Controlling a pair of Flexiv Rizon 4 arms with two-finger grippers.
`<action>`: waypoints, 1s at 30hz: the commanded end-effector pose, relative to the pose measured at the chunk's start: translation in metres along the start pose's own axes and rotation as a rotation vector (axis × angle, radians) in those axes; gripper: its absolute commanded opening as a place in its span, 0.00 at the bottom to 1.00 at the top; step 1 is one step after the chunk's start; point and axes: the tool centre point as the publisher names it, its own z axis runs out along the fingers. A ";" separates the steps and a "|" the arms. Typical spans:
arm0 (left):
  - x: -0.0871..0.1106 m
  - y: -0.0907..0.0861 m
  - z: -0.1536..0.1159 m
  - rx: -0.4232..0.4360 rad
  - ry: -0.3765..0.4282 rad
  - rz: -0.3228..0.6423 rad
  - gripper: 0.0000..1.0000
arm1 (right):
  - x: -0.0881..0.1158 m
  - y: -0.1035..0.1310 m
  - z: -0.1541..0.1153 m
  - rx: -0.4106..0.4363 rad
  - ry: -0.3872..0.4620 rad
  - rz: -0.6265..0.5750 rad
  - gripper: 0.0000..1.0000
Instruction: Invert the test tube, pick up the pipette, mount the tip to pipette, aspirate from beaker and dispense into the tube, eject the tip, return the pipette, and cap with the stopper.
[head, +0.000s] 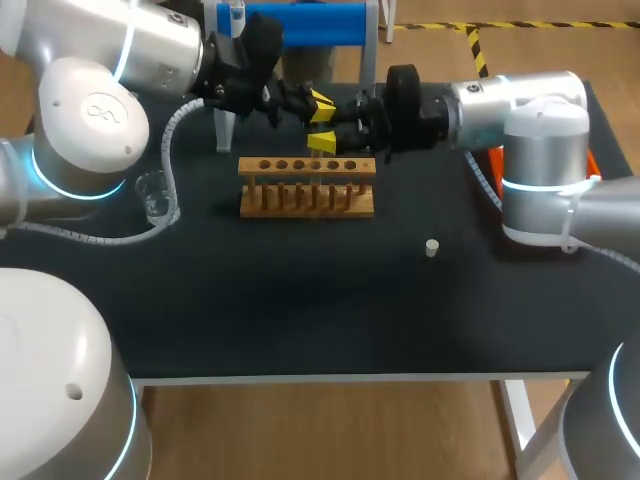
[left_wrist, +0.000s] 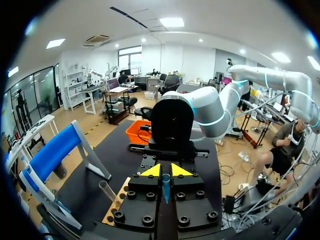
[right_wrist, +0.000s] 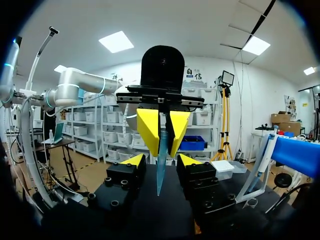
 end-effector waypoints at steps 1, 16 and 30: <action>0.000 0.000 0.000 -0.002 0.000 -0.001 0.00 | 0.000 0.000 -0.002 -0.001 0.007 0.002 0.38; 0.000 0.000 0.000 -0.002 0.000 -0.001 0.39 | 0.001 0.000 -0.002 -0.002 0.014 0.003 0.00; 0.000 0.000 0.000 -0.002 0.000 -0.001 1.00 | 0.016 -0.009 -0.035 0.014 -0.006 0.007 0.00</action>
